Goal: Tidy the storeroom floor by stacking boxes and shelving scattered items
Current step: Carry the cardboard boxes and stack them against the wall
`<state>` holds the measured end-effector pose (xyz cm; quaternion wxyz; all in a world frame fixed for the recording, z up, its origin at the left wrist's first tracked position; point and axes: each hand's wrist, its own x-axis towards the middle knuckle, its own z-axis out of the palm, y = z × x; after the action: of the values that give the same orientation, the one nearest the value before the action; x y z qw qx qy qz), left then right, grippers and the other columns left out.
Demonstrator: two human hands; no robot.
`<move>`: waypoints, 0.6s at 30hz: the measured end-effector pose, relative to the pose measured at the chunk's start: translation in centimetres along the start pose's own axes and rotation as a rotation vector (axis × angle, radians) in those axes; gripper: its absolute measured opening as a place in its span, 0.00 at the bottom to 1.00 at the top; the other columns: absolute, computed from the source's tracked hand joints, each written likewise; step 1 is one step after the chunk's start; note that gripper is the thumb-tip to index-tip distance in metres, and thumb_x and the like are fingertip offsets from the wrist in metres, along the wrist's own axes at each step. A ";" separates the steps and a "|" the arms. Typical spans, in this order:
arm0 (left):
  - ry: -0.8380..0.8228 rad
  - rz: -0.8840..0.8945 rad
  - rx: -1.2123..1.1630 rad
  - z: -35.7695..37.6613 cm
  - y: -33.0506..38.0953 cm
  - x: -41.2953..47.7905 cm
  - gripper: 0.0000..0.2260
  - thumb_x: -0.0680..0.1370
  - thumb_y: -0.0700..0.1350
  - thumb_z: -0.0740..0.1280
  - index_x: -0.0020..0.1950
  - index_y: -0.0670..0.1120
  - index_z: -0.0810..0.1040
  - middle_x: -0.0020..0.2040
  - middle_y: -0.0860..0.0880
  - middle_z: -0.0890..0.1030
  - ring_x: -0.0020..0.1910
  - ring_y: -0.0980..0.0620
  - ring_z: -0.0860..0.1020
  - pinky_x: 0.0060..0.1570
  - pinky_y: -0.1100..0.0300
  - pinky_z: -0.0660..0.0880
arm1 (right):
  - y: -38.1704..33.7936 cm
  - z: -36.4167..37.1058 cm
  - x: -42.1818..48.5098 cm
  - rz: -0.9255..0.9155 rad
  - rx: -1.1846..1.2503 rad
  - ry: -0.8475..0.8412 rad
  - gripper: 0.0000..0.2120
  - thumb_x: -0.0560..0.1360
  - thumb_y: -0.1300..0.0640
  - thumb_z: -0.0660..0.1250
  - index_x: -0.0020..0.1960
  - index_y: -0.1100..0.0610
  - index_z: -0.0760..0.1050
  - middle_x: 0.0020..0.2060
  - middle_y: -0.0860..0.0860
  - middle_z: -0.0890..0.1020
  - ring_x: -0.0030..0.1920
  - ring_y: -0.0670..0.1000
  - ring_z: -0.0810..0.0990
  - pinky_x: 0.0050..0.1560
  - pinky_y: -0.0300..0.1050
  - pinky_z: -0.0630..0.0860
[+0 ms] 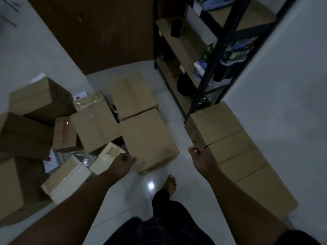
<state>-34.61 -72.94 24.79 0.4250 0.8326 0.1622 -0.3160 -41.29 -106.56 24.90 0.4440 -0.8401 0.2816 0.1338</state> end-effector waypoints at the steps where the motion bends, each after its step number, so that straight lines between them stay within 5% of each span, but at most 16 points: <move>1: 0.017 -0.018 -0.020 0.1 0.5 1.1 0.18 0.80 0.55 0.70 0.62 0.44 0.76 0.57 0.46 0.80 0.47 0.54 0.77 0.41 0.63 0.70 | -0.3 0.6 2.0 0.004 0.008 -0.001 0.18 0.80 0.36 0.63 0.57 0.48 0.78 0.46 0.45 0.81 0.46 0.48 0.81 0.52 0.53 0.80; 4: 0.063 -0.069 -0.064 0.4 1.5 4.6 0.20 0.78 0.53 0.72 0.63 0.42 0.76 0.58 0.45 0.79 0.51 0.50 0.78 0.46 0.59 0.71 | -0.8 2.3 6.9 0.014 0.010 -0.045 0.20 0.79 0.36 0.65 0.62 0.48 0.76 0.47 0.44 0.81 0.48 0.48 0.81 0.55 0.54 0.81; 8: 0.079 -0.174 -0.143 1.0 1.7 9.3 0.23 0.77 0.52 0.74 0.66 0.42 0.72 0.61 0.43 0.79 0.48 0.52 0.79 0.39 0.62 0.72 | -0.7 4.3 12.4 0.057 -0.031 -0.109 0.24 0.77 0.34 0.67 0.65 0.47 0.74 0.49 0.45 0.80 0.49 0.51 0.82 0.54 0.54 0.81; 14: 0.124 -0.277 -0.190 2.0 -0.6 17.8 0.35 0.76 0.53 0.76 0.75 0.41 0.64 0.70 0.41 0.71 0.63 0.43 0.75 0.54 0.54 0.73 | -0.8 9.5 20.1 0.138 -0.056 -0.181 0.32 0.76 0.35 0.69 0.74 0.47 0.67 0.63 0.51 0.77 0.59 0.54 0.79 0.49 0.43 0.73; 18: 0.170 -0.358 -0.285 2.9 -3.3 23.9 0.47 0.70 0.57 0.79 0.79 0.43 0.55 0.74 0.40 0.67 0.69 0.40 0.72 0.63 0.50 0.73 | 0.9 14.6 25.8 0.146 -0.079 -0.213 0.39 0.74 0.34 0.70 0.79 0.46 0.61 0.72 0.52 0.72 0.67 0.57 0.76 0.60 0.49 0.77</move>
<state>-19.69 -73.33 5.66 0.4604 0.7458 0.3852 -0.2888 -20.65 -104.07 3.72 0.4270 -0.8152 0.2876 0.2653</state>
